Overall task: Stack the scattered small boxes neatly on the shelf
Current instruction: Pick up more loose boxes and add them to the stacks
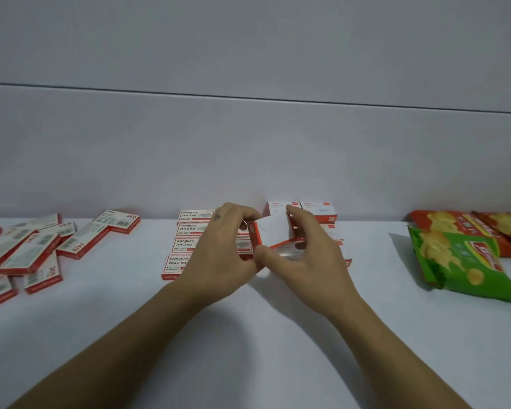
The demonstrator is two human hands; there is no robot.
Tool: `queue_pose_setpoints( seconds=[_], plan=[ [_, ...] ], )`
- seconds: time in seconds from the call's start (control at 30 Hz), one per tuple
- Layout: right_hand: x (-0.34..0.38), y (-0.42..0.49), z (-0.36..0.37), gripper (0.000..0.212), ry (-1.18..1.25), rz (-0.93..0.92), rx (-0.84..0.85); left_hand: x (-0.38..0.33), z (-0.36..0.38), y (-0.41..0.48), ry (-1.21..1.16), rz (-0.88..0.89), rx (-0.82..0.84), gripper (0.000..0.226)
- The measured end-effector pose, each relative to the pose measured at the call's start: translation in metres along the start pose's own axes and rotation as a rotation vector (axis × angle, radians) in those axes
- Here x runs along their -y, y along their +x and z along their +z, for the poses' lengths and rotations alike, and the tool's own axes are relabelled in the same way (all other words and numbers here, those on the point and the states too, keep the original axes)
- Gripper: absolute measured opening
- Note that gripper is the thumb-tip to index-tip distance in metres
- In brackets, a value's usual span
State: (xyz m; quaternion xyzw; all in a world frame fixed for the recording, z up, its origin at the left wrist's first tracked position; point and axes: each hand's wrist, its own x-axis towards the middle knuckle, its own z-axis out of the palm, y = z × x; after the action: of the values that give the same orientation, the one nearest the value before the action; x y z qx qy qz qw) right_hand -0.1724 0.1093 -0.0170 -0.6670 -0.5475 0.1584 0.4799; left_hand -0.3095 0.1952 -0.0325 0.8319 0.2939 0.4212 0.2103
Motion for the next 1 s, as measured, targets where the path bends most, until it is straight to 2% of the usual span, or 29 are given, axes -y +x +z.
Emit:
queue_pose_setpoints(
  seconds=[0.13,0.23,0.4,0.5,0.57,0.73,0.83,1.0],
  plan=[
    [-0.002,0.000,0.003,0.061,0.009,0.052,0.004,-0.005,0.004,-0.004,0.024,0.093,0.008,0.049],
    [-0.002,-0.001,0.000,0.062,0.132,0.104,0.012,-0.008,0.004,-0.006,0.018,0.109,-0.049,0.049],
    [0.006,0.000,-0.007,0.029,0.543,0.227,0.138,-0.006,0.000,-0.005,-0.063,0.050,-0.020,0.048],
    [0.008,0.002,-0.009,0.030,0.830,0.310,0.207,-0.006,-0.003,-0.005,-0.144,-0.074,0.054,0.047],
    [0.008,0.004,-0.012,0.034,0.934,0.341,0.229,-0.006,-0.002,-0.005,-0.249,-0.151,0.095,0.047],
    [-0.003,0.008,-0.018,0.035,0.769,0.314,0.138,-0.003,-0.005,-0.003,-0.365,-0.189,0.130,0.051],
    [-0.005,0.007,-0.018,0.026,0.694,0.309,0.088,-0.002,-0.008,-0.002,-0.398,-0.208,0.122,0.053],
    [-0.006,0.006,-0.017,0.024,0.620,0.301,0.054,-0.003,-0.008,-0.003,-0.372,-0.184,0.089,0.055]
  ],
)
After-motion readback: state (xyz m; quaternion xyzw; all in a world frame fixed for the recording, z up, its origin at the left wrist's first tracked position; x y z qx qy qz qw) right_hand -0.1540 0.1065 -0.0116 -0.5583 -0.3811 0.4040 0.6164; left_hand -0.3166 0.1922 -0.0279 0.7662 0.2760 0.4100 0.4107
